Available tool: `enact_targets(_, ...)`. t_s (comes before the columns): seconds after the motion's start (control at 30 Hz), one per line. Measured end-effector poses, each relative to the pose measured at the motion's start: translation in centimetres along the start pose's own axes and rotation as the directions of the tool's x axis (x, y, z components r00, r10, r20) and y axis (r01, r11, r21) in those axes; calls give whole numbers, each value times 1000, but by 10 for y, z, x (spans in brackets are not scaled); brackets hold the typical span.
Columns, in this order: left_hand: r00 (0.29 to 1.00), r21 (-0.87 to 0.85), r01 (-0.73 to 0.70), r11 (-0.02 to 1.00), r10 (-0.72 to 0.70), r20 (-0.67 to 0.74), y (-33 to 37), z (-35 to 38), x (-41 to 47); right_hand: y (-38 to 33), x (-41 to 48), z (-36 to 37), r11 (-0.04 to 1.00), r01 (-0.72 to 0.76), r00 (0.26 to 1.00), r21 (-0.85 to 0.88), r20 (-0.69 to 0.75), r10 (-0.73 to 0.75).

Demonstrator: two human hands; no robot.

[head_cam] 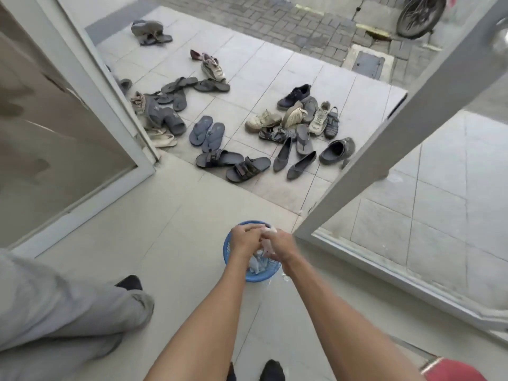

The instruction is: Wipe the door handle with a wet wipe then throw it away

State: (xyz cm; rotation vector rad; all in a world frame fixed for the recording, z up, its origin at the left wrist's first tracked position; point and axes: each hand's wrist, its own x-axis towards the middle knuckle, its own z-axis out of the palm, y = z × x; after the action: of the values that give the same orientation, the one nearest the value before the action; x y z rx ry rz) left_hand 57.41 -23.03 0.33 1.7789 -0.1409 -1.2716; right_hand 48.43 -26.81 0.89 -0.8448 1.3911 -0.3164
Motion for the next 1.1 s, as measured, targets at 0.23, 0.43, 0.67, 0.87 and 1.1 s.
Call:
enact_targets(0.23, 969, -273, 240, 932, -246, 13, -87, 6, 96, 102, 117, 8, 997, -73, 995, -8, 73, 74)
enact_targets(0.43, 932, -338, 331, 881, -361, -27, -164, 17, 170, 167, 203, 12, 992, -121, 992, -22, 43, 122)
enact_targets(0.67, 911, -321, 374, 870, -409, -47, -206, 31, 218, 202, 259, 24, 976, -200, 974, -81, 88, 207)
enact_targets(0.87, 913, -265, 364, 893, -399, -90, -223, 36, 244, 220, 286, 28, 970, -227, 971, -82, 62, 232)
enact_targets(1.1, 915, -250, 368, 896, -396, -75, -226, 36, 240, 221, 283, 24, 970, -226, 973, -87, 22, 229)
